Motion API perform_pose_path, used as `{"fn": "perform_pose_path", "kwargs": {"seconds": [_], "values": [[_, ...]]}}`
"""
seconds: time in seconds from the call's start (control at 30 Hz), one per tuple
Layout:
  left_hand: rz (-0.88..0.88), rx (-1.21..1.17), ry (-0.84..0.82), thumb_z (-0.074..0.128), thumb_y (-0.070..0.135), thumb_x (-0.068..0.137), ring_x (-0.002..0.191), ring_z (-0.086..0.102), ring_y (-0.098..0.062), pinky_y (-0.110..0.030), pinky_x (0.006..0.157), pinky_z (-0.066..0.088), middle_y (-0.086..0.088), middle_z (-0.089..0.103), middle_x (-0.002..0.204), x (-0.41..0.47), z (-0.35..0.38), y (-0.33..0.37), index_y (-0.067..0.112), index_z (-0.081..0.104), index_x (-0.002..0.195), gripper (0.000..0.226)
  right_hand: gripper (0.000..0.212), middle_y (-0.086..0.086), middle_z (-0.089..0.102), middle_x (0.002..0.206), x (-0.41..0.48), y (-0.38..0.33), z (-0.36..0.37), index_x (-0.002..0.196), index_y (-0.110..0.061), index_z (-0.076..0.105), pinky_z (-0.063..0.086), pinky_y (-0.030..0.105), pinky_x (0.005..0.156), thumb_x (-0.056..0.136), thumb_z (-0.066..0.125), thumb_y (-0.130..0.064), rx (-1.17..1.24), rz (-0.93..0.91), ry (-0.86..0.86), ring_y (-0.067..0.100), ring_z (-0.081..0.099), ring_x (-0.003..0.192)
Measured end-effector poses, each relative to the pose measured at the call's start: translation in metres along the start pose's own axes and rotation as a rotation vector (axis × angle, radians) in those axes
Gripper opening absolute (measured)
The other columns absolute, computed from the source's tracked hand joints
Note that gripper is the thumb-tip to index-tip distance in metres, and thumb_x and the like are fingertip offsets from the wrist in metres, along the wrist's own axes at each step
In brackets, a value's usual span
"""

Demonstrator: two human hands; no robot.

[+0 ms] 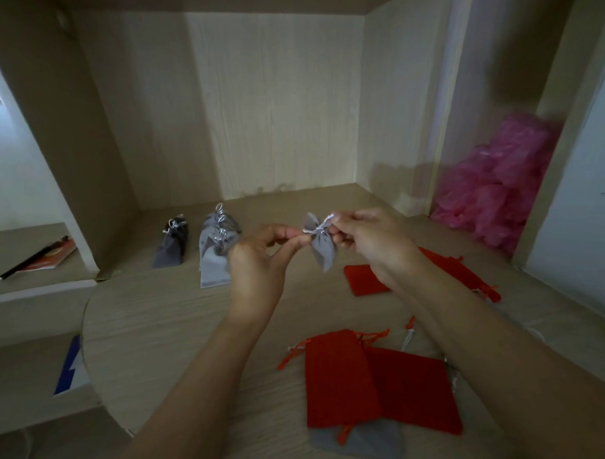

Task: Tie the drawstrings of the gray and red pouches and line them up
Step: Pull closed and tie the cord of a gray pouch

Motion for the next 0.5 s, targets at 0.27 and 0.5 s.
{"fn": "perform_pose_path", "kwargs": {"seconds": [0.27, 0.5], "values": [[-0.257, -0.457, -0.129, 0.067, 0.006, 0.079, 0.068, 0.064, -0.003, -0.014, 0.066, 0.049, 0.003, 0.071, 0.068, -0.003, 0.016, -0.019, 0.002, 0.066, 0.084, 0.006, 0.014, 0.006, 0.067, 0.073, 0.000, -0.002, 0.004, 0.080, -0.007, 0.065, 0.053, 0.016, 0.062, 0.092, 0.057, -0.007, 0.104, -0.081, -0.067, 0.007, 0.065, 0.061], [-0.307, -0.617, -0.117, 0.064, -0.006, 0.080, 0.067, 0.069, -0.011, -0.019, 0.064, 0.053, -0.005, 0.072, 0.069, 0.000, 0.014, -0.023, 0.005, 0.059, 0.079, 0.012, 0.014, 0.011, 0.067, 0.079, 0.000, -0.006, 0.013, 0.094, -0.001, 0.065, 0.055, 0.017, 0.064, 0.083, 0.064, 0.007, -0.076, -0.158, -0.181, 0.009, 0.063, 0.064]]}}
Point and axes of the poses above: each hand's wrist, its own x-axis towards the middle knuckle, its own z-axis out of the palm, y = z × x, the point moved 9 cm from there along x, towards the middle knuckle
